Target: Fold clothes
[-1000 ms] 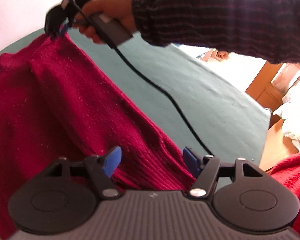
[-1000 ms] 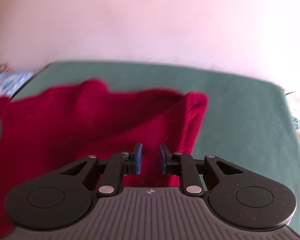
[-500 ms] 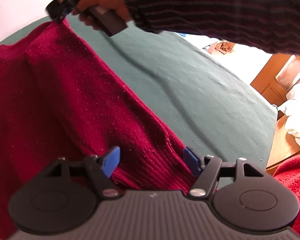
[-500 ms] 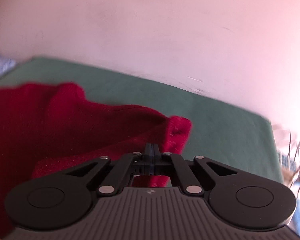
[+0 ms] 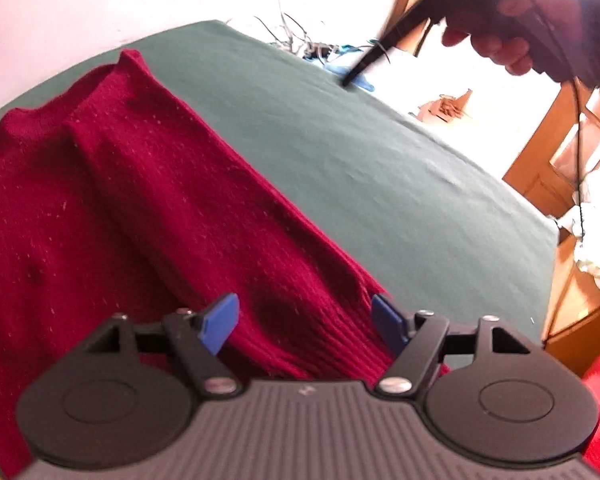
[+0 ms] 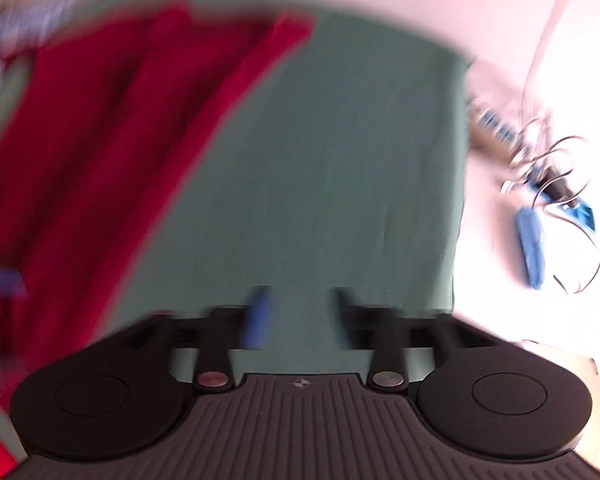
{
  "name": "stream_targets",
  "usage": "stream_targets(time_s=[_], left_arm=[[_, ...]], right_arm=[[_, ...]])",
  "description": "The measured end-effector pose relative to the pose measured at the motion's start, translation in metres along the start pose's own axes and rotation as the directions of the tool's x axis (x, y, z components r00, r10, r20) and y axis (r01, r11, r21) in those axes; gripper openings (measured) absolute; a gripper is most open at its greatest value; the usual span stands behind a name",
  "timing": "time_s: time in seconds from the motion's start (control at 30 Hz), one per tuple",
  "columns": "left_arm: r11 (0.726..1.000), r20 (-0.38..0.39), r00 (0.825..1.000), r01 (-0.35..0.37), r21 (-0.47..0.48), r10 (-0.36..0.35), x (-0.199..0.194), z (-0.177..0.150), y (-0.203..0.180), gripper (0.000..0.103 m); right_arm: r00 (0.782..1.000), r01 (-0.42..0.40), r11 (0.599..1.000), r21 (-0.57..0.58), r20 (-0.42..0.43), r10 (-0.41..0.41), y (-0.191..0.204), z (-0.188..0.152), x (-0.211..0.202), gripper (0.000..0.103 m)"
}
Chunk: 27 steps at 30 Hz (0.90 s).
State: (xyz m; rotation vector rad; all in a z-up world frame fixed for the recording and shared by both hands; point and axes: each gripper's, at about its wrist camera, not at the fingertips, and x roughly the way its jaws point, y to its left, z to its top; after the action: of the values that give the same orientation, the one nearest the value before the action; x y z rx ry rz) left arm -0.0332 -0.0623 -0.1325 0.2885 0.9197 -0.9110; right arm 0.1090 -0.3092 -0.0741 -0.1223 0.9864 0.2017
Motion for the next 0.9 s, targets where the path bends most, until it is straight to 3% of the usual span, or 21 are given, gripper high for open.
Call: stream_targets(time_s=[0.07, 0.13, 0.17, 0.23, 0.27, 0.33, 0.57, 0.67, 0.77, 0.8, 0.87, 0.9], left_arm=[[1.000, -0.014, 1.000, -0.005, 0.022, 0.005, 0.005, -0.001, -0.004, 0.068], [0.999, -0.027, 1.000, -0.009, 0.044, 0.010, 0.011, -0.001, -0.007, 0.067], [0.998, -0.025, 1.000, -0.013, 0.068, 0.014, 0.009, -0.004, -0.011, 0.057], [0.997, -0.025, 1.000, -0.014, 0.075, 0.016, 0.000, -0.009, -0.016, 0.041], [0.998, -0.027, 1.000, -0.004, 0.062, 0.006, -0.004, -0.012, -0.016, 0.030], [0.999, -0.036, 0.999, 0.015, 0.028, -0.013, -0.011, -0.017, -0.016, 0.022], [0.999, -0.049, 0.998, -0.039, -0.025, 0.038, -0.012, -0.028, -0.025, 0.023], [0.998, -0.053, 0.997, -0.065, -0.005, 0.064, -0.012, -0.029, -0.031, 0.024], [0.997, -0.059, 0.995, -0.078, 0.003, 0.078, -0.011, -0.029, -0.035, 0.027], [0.997, -0.060, 0.995, -0.076, -0.001, 0.076, -0.011, -0.029, -0.034, 0.029], [0.997, -0.060, 0.996, -0.070, -0.013, 0.069, -0.012, -0.029, -0.031, 0.037], [0.998, -0.061, 0.996, -0.069, -0.011, 0.069, -0.012, -0.029, -0.032, 0.037]], right_arm=[[0.990, -0.067, 0.992, 0.103, 0.133, 0.053, 0.014, 0.012, 0.001, 0.056], [0.975, -0.097, 0.985, 0.142, 0.212, 0.065, 0.034, 0.025, 0.015, 0.041], [0.968, -0.104, 0.984, 0.145, 0.240, 0.067, 0.044, 0.031, 0.023, 0.036], [0.966, -0.094, 0.986, 0.134, 0.250, 0.058, 0.058, 0.051, 0.049, 0.023], [0.968, -0.078, 0.989, 0.127, 0.246, 0.045, 0.064, 0.062, 0.062, 0.022], [0.970, -0.071, 0.991, 0.115, 0.239, 0.042, 0.068, 0.083, 0.090, 0.022], [0.980, -0.053, 0.983, 0.175, 0.197, 0.017, 0.050, 0.135, 0.161, 0.022], [0.980, 0.035, 0.978, 0.205, 0.185, -0.074, 0.040, 0.144, 0.179, 0.024], [0.976, 0.040, 0.980, 0.193, 0.201, -0.079, 0.034, 0.148, 0.183, 0.026], [0.973, 0.003, 0.980, 0.197, 0.227, -0.048, 0.034, 0.146, 0.175, 0.025], [0.963, -0.155, 0.970, 0.189, 0.246, 0.106, 0.032, 0.146, 0.170, 0.024], [0.963, -0.164, 0.969, 0.185, 0.241, 0.117, 0.032, 0.148, 0.173, 0.022]])
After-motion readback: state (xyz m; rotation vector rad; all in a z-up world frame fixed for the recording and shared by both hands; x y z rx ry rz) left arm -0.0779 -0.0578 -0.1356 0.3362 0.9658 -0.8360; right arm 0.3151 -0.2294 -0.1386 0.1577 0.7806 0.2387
